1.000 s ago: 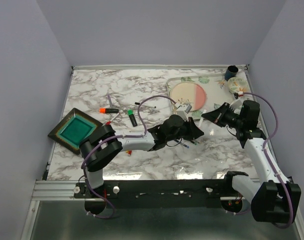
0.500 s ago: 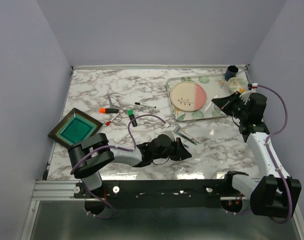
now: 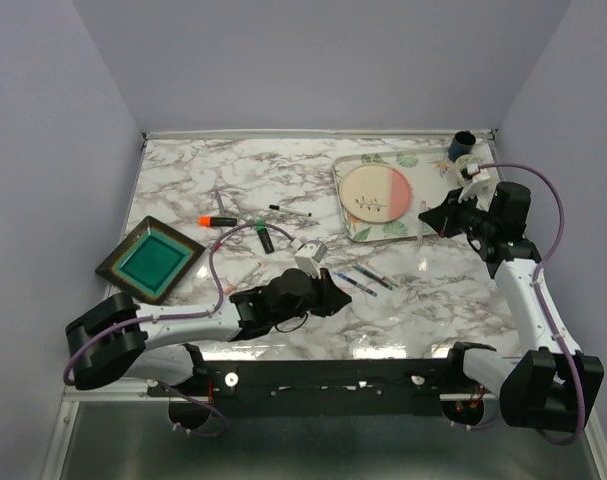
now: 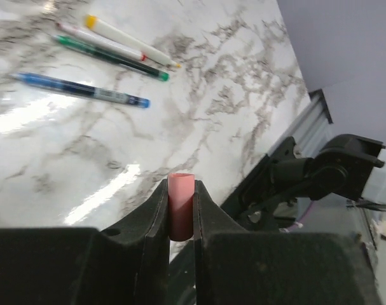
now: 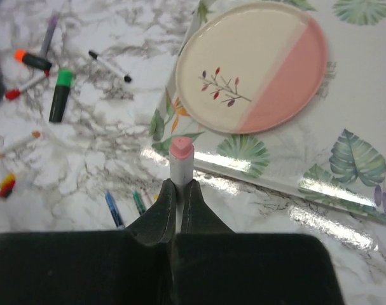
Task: Open the pen caps
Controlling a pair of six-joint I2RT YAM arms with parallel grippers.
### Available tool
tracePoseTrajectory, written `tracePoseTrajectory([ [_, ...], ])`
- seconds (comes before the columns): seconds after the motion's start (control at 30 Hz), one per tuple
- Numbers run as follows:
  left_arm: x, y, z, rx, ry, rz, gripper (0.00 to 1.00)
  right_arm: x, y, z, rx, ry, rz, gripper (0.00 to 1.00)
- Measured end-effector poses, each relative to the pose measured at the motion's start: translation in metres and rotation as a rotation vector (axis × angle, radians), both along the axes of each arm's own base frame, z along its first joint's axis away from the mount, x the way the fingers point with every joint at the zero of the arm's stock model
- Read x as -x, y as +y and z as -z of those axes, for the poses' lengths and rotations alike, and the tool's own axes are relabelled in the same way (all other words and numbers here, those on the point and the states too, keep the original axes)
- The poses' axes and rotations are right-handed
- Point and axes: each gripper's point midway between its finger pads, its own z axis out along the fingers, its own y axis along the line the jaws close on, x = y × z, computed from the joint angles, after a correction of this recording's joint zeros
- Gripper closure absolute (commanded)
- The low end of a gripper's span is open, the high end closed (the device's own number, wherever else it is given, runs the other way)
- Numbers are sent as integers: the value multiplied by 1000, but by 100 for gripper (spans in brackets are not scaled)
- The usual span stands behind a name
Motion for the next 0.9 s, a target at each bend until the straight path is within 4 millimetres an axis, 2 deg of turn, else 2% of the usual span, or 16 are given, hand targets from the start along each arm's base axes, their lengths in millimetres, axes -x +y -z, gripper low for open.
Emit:
tracePoseTrajectory([
  [0.17, -12, 47, 6, -118, -50, -125, 100, 7, 6, 19, 166, 24, -219, 99],
  [0.27, -17, 80, 13, -200, -61, -206, 100, 13, 8, 44, 230, 82, -296, 97],
  [0.4, -21, 111, 24, -281, -60, -282, 100, 26, 20, 79, 312, 174, -401, 95],
  [0.47, -20, 127, 37, -339, -46, -310, 99, 30, 26, 93, 352, 210, -442, 94],
  [0.6, -16, 146, 59, -440, -19, -327, 96, 39, 42, 120, 430, 289, -535, 94],
  [0.73, -16, 154, 71, -500, -6, -335, 90, 45, 51, 141, 486, 350, -596, 91],
  [0.9, -17, 160, 86, -584, 11, -338, 80, 54, 55, 158, 529, 404, -641, 77],
])
